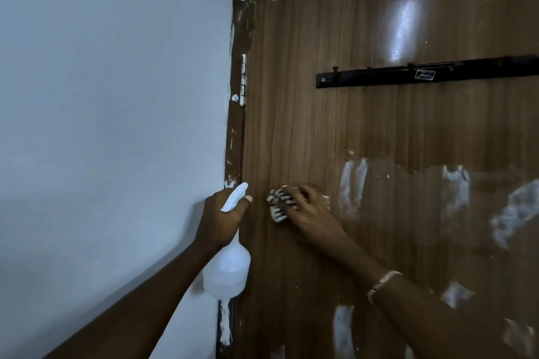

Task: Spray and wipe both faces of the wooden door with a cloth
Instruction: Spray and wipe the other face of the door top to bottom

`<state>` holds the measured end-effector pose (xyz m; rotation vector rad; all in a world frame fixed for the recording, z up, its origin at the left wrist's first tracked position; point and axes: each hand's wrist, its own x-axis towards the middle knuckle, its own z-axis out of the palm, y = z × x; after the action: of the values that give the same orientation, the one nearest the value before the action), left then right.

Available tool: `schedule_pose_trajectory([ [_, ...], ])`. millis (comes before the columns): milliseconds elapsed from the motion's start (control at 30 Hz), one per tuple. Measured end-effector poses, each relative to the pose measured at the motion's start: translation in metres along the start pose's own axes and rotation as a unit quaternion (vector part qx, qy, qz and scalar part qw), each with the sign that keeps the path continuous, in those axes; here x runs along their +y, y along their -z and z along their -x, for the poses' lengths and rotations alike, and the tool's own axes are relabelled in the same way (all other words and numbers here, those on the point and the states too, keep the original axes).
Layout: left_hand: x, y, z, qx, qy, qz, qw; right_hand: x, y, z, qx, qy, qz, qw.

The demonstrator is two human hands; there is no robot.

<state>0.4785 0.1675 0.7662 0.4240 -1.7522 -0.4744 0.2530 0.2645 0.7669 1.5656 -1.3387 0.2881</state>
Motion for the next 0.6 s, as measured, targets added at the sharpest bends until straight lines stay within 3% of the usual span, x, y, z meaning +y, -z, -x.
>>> schedule_pose_trajectory([
  [67, 0.004, -0.004, 0.001, -0.004, 0.002, -0.004, 1.000, 0.030, 0.022, 0.021, 0.049, -0.089, -0.018, 0.995],
  [167, 0.013, -0.011, 0.002, -0.004, 0.009, 0.010, 1.000, 0.065, 0.051, -0.016, 0.110, -0.221, -0.023, 0.969],
  [233, 0.019, -0.016, 0.003, -0.005, 0.011, 0.019, 1.000, 0.057, 0.050, -0.047, 0.094, -0.216, -0.027, 0.971],
  [300, 0.024, -0.024, 0.006, -0.010, 0.006, 0.025, 1.000, 0.036, 0.029, -0.044, 0.050, -0.142, -0.022, 0.988],
  [367, 0.028, -0.031, 0.010, -0.019, 0.011, 0.034, 0.999, 0.025, 0.014, -0.005, -0.005, -0.054, -0.006, 0.999],
  [433, 0.031, -0.038, 0.015, -0.028, 0.018, 0.047, 0.998, 0.035, 0.021, 0.049, -0.049, -0.024, -0.009, 0.998],
  [500, 0.033, -0.044, 0.018, -0.042, 0.020, 0.057, 0.997, 0.063, 0.050, 0.083, -0.022, -0.065, -0.031, 0.997],
  [600, 0.035, -0.050, 0.020, -0.044, 0.037, 0.069, 0.996, 0.110, 0.097, 0.070, 0.060, -0.220, -0.044, 0.973],
])
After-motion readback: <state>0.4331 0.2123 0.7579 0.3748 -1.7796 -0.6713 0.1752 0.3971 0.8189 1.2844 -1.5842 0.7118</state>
